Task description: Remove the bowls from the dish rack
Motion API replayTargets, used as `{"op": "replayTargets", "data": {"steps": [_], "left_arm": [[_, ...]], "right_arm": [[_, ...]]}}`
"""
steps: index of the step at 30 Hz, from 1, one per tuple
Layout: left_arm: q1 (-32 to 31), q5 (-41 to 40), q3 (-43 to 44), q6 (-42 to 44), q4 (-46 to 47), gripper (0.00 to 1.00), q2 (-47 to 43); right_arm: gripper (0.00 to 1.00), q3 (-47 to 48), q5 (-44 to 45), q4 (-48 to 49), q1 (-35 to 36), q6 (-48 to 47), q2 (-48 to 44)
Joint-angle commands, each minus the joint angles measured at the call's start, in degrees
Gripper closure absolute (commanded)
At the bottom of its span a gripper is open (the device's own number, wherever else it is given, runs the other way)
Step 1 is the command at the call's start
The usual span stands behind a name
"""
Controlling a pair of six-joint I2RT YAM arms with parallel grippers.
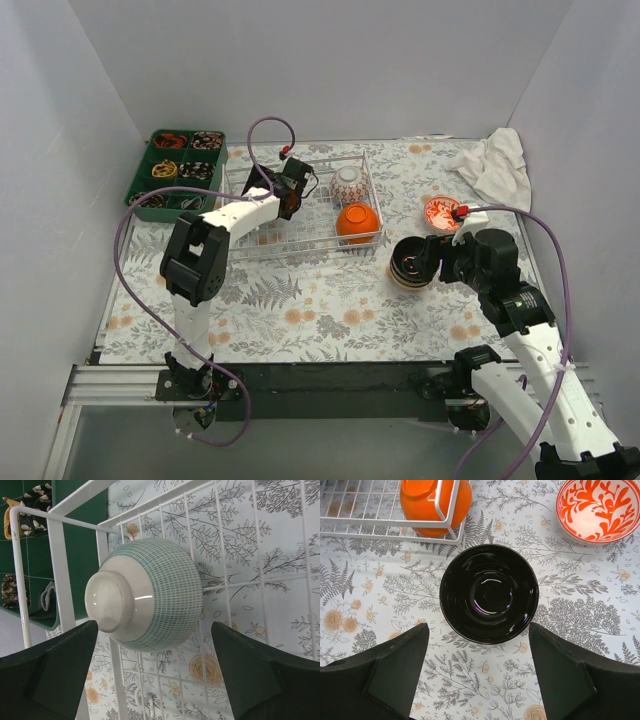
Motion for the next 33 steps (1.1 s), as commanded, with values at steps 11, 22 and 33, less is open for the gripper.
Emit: {"op": "replayTargets", "data": {"steps": [11, 22, 33], "left_arm": [[0.0, -7.2, 3.8, 2.3, -2.2, 0.02, 4.9], [-0.5, -6.2, 4.6, 1.7, -2.4, 0.17, 6.2], [-3.6, -10.0, 6.3, 3.3, -2.7, 0.62, 3.8]], "right_arm": [[0.15, -3.1, 4.8, 5.3, 3.0, -0.4, -5.7], [0.17, -4.8, 5.9, 6.4, 3.8, -0.6, -8.5], [0.18, -5.7, 5.7, 7.0, 4.1, -0.6, -10.5]]}}
